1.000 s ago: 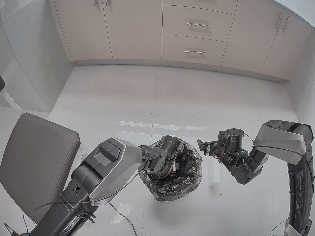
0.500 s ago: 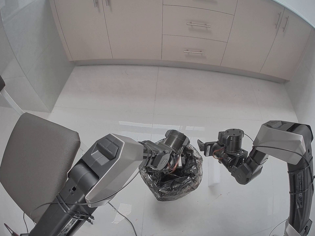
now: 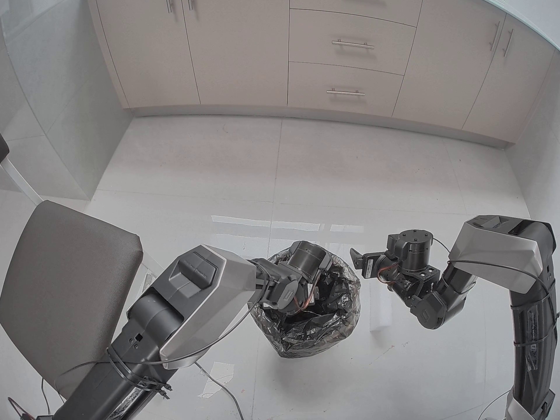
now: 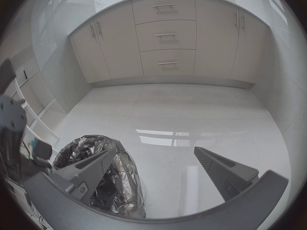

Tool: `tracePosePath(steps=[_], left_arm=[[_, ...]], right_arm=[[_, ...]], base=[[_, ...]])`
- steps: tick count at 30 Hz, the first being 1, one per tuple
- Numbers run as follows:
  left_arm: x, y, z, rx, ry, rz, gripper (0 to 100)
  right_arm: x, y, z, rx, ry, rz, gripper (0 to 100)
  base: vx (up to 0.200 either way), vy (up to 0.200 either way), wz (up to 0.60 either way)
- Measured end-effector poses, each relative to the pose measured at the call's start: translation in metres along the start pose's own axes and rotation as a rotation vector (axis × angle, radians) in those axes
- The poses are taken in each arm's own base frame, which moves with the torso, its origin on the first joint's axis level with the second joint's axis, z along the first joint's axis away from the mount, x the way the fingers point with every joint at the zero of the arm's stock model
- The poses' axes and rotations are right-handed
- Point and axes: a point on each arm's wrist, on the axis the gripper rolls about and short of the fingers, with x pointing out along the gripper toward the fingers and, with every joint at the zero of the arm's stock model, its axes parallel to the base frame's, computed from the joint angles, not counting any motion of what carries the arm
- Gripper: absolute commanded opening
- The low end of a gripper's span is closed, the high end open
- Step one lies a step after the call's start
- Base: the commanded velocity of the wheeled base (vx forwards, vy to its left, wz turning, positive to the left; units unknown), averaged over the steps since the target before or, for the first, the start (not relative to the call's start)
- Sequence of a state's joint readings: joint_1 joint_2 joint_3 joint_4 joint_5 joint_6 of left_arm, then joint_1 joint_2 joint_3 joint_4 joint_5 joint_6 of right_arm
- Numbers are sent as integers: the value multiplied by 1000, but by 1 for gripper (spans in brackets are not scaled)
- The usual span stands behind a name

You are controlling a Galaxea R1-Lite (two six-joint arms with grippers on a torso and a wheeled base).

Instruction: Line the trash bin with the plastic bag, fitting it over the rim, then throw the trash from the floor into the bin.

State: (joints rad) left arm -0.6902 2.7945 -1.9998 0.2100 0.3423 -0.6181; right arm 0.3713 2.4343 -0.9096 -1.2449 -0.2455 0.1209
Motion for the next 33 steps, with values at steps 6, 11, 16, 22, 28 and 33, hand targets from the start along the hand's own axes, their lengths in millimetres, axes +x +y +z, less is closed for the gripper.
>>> tracePosePath(steps=[6,11,16,22,28,33], left_arm=[[18,4,-18,43,39,28,100],[24,5,-25,45,53,38,100],[23,4,-23,40,50,35,100],[13,0,-15,25,30,19,100],[-3,-9,-9,-4,13,-4,100],[-25,-17,-12,-9,60,14,100]], right_arm=[[0,0,1,2,-11,2,100],[0,0,0,1,-10,2,100],[0,0,0,1,-9,1,100],[0,0,-1,1,-8,2,100],[0,0,0,1,-8,1,100],[0,0,0,1,-8,1,100]], base=[[0,0,0],[0,0,0],[0,0,0],[0,0,0],[0,0,0],[0,0,0]])
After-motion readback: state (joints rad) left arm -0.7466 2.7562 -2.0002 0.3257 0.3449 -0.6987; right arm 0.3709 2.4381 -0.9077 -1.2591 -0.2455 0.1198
